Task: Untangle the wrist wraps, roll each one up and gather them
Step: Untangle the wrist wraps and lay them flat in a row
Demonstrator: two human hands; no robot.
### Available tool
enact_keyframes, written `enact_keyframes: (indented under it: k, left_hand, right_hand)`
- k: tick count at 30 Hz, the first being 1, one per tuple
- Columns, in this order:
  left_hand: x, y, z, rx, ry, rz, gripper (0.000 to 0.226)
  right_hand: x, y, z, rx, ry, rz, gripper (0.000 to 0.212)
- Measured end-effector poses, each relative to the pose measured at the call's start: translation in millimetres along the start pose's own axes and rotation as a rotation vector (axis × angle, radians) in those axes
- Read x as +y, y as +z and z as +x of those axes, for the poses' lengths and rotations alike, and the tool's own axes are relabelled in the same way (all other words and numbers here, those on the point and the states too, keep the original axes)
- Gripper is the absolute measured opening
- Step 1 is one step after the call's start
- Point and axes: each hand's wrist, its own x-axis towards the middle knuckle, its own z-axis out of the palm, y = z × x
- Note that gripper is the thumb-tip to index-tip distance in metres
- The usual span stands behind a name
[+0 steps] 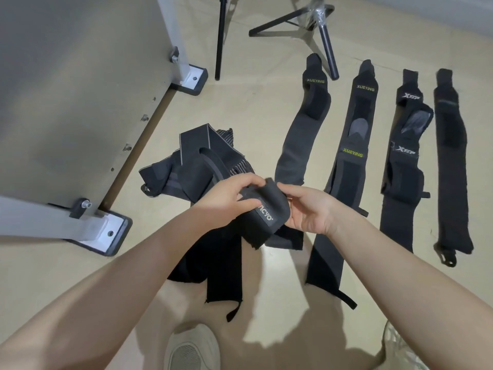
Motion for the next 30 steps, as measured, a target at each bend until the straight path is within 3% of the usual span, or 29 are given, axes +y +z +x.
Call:
enact_keyframes:
  k: [4, 10, 12, 16, 21, 24, 27, 30]
  left_hand:
    - [-11, 0, -4, 0.106, -0.055, 0.005, 0.023]
    - [-21, -2, 0, 0.077, -0.217, -0.112, 0.010]
    - [-19, 4, 0, -0.001, -0.320, -0.080, 0.032]
    - [-18, 16, -9, -0.330, -0.351, -0.295, 0.016]
    - [-8, 19, -11, -0.445, -0.347, -0.544, 0.032]
    - [6, 18, -2, -0.373, -0.321, -0.670, 0.044]
    - [37, 32, 14, -0.159, -0.317, -0.566, 0.042]
    - [75, 55, 30, -0.057, -0.262, -0.519, 0.040]
  right_hand:
    - [1, 1, 6, 0.008, -0.316, 0.003, 0.015]
    - [6, 0, 6, 0.188, -0.635, -0.238, 0.026]
    - [4, -1, 8, 0.272, -0.686, -0.219, 0.027]
    - [-4, -9, 8, 0.383, -0.718, -0.147, 0.030]
    - [-19, -34, -4, 0.488, -0.736, -0.003, 0.041]
    - [-31, -50, -20, 0.503, -0.737, 0.057, 0.045]
    - [-45, -61, -34, 0.537, -0.724, -0.010, 0.044]
    - [-55, -72, -50, 0.598, -0.762, -0.164, 0.046]
